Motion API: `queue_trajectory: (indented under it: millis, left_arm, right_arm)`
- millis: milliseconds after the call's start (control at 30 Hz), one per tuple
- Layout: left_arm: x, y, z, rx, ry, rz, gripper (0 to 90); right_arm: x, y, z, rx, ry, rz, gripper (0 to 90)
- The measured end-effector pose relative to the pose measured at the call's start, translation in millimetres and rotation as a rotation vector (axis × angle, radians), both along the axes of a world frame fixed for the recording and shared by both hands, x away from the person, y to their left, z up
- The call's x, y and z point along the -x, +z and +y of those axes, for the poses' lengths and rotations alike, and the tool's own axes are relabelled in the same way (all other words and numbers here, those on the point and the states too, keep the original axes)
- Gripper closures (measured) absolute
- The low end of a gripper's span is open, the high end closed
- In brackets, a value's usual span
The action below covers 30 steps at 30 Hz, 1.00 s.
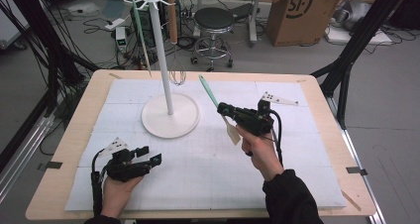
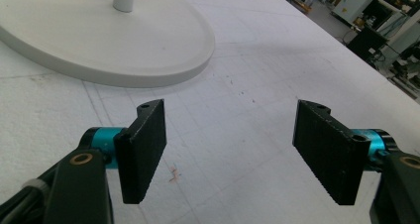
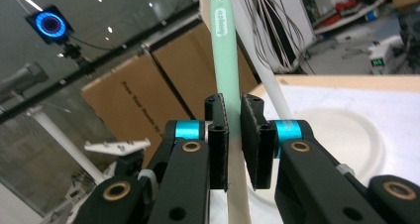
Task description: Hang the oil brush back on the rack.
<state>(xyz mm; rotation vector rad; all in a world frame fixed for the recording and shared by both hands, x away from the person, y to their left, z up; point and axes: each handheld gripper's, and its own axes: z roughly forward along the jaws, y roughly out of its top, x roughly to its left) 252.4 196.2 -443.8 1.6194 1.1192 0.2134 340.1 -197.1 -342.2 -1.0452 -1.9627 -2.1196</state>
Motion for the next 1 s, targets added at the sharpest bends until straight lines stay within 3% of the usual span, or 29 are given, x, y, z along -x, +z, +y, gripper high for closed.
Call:
queue_trajectory:
  millis: [500,1000]
  left_arm:
    - [5.7,-0.4,6.4,0.001,0.019,-0.002,29.9]
    - [11.9,1.3,10.2,0.012,0.024,-0.01,30.0]
  right_arm:
    - [-11.4,38.4,21.6,-0.1,0.022,-0.105,82.5]
    - [-31.1,70.9,41.2,-0.169,0.022,-0.154,82.5]
